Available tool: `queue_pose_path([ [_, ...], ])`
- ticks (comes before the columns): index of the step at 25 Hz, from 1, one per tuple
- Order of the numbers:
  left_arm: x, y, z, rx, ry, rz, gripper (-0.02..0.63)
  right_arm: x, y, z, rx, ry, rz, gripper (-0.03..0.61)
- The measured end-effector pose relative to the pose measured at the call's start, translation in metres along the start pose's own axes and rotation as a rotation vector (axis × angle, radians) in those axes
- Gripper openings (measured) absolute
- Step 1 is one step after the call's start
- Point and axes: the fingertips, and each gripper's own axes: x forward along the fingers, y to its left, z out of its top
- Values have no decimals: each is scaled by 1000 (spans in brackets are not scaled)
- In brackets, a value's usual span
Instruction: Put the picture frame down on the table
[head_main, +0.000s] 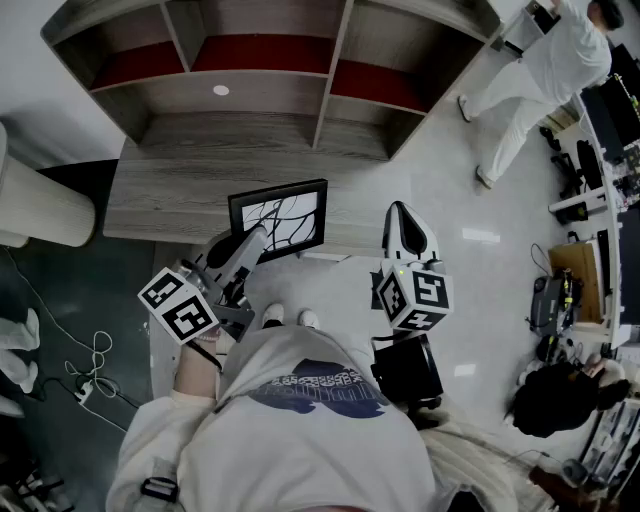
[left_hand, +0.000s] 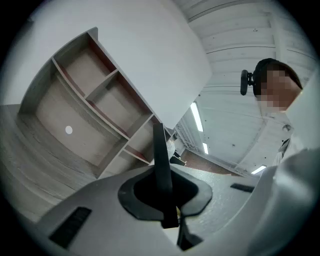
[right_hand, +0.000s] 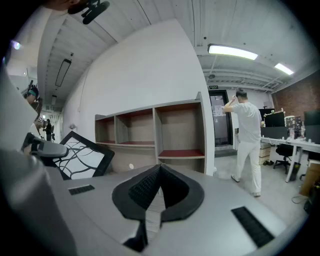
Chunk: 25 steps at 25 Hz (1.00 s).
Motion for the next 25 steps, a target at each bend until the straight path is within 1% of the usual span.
queue_pose_path([
  [13, 0, 1, 0, -4, 8, -24, 28, 0, 1, -3, -57, -5, -15, -3],
  [16, 1, 1, 0, -12, 6, -24, 28, 0, -1, -6, -43, 5, -12, -3],
  [18, 1, 1, 0, -21, 4, -26, 28, 0, -4, -9, 16, 14, 5, -3],
  [20, 0, 2, 1, -33, -1, -30, 28, 1, -8, -14, 139, 22, 53, -3],
  [23, 1, -4, 4, -52, -11, -44, 28, -3, -16, -16, 380, 21, 182, -2],
  [25, 8, -22, 0, -66, -16, -60, 28, -17, -25, -8, 498, 8, 306, 0],
])
